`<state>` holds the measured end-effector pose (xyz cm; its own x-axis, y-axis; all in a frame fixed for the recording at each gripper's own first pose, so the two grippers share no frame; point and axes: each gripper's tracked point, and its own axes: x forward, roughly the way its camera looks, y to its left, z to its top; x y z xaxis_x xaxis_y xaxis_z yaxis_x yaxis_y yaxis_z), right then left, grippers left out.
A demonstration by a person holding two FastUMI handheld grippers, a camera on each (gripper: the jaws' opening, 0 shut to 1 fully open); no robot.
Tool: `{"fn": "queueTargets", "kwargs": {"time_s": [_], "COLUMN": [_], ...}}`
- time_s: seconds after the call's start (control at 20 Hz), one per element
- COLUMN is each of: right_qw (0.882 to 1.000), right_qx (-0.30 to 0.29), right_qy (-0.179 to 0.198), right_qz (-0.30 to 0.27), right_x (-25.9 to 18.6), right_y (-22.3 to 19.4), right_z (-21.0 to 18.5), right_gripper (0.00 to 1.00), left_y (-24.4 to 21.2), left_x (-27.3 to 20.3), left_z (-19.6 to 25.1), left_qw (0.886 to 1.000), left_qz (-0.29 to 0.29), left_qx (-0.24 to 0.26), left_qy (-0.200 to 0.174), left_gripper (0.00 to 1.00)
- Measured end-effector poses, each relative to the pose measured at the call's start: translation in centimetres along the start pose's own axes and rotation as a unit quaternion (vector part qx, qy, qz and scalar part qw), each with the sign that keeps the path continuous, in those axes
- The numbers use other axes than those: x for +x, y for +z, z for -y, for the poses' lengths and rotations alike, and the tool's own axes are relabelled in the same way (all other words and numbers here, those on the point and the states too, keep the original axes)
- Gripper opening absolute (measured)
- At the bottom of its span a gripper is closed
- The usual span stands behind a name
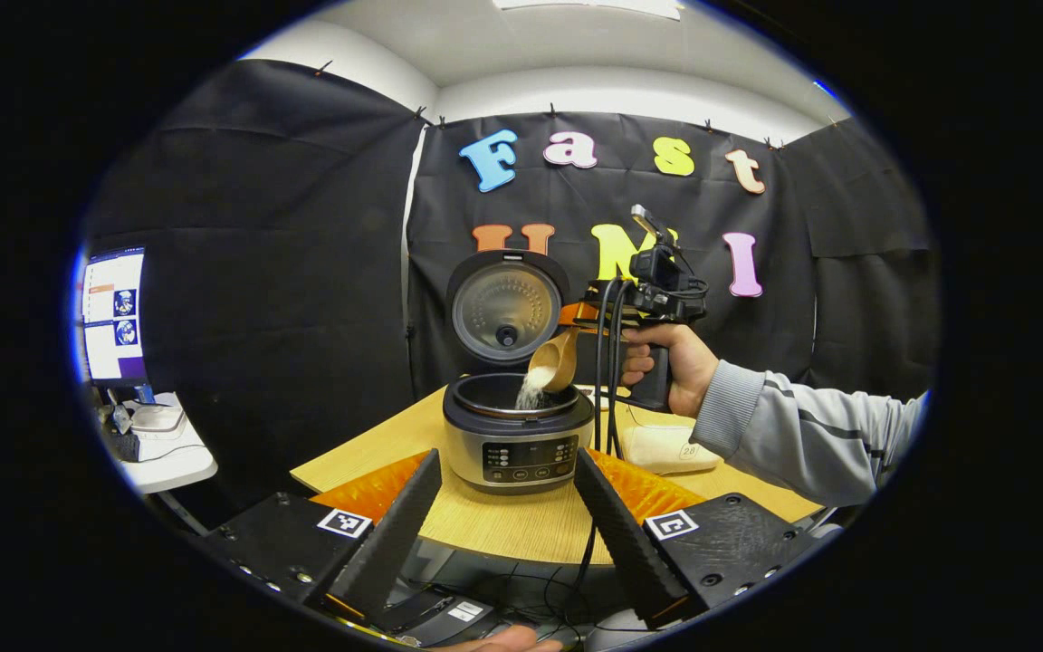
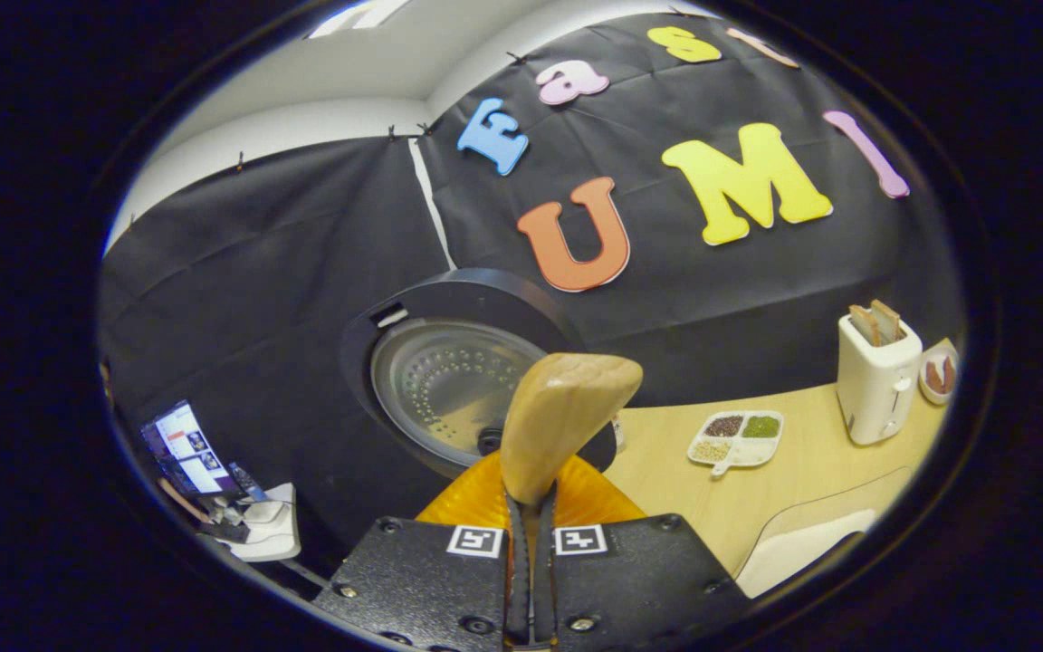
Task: Close the left gripper, press the button to open the rice cooker; take a wooden spoon from the chopstick holder with the right hand, scoop a spoonful of rice and pour it into the rice cooker, then put the wooden spoon back into the chopstick holder.
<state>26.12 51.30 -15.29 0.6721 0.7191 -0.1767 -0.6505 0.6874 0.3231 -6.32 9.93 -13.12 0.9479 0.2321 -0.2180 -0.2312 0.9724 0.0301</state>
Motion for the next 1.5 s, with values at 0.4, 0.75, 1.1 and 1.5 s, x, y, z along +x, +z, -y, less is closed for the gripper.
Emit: {"fn": "queueTargets", "kwargs": {"time_s": [0.4,0.75,1.1,1.5], "right_qw": [0.997,0.982,0.947,0.953], "right_qx": [-0.070,-0.190,-0.320,-0.302], "right_qy": [-0.011,-0.007,-0.009,-0.019], "right_qz": [-0.013,-0.010,0.005,0.015], "right_x": [0.6,0.3,-0.2,-2.1], "right_y": [-1.5,-1.3,-1.1,-0.1], "right_z": [-0.9,-2.7,-4.3,-1.9], "right_gripper": [0.08,0.07,0.07,0.08], "left_y": [-0.3,-0.3,-0.8,-0.9], "left_x": [-0.2,0.0,0.4,0.8], "left_z": [-0.3,-0.2,0.4,1.7], "left_qw": [1.000,1.000,1.000,1.000], "left_qz": [0.000,0.002,-0.007,-0.012], "left_qx": [0.002,0.008,0.004,0.001], "left_qy": [-0.003,-0.007,-0.011,-0.018], "left_gripper": [0.95,0.95,0.95,0.95]}}
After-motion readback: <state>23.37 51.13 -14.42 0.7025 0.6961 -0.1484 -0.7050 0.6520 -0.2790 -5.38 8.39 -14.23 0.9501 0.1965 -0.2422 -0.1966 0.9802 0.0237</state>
